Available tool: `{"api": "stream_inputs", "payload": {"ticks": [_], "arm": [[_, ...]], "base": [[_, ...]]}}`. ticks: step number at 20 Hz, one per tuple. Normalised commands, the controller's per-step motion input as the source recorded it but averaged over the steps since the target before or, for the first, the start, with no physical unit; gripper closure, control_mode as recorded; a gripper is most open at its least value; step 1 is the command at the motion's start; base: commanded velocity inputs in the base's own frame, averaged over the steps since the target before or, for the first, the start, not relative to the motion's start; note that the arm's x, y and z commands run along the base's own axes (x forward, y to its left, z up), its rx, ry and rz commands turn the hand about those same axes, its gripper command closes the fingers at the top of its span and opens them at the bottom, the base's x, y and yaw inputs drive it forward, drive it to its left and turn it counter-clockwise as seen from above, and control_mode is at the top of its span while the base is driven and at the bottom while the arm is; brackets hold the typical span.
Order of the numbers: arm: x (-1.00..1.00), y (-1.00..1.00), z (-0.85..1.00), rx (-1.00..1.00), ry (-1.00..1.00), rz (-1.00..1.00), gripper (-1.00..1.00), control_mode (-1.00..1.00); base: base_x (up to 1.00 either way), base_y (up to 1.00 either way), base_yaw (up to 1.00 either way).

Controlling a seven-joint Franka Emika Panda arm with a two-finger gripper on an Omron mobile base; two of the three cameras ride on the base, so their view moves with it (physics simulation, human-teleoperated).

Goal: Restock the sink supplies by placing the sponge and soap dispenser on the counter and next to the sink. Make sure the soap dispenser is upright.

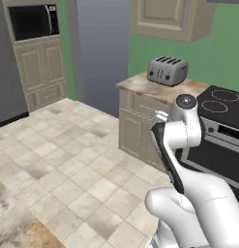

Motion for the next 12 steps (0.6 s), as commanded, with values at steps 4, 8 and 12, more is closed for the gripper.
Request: {"api": "stream_inputs", "payload": {"ticks": [4,8,12], "arm": [[0.0,0.0,0.0,0.0,0.0,0.0,1.0,1.0],[0.0,0.0,0.0,0.0,0.0,0.0,1.0,1.0],[0.0,0.0,0.0,0.0,0.0,0.0,1.0,1.0]], "base": [[1.0,-0.28,0.51],[1.0,-0.18,0.49],[1.0,0.0,0.46]]}}
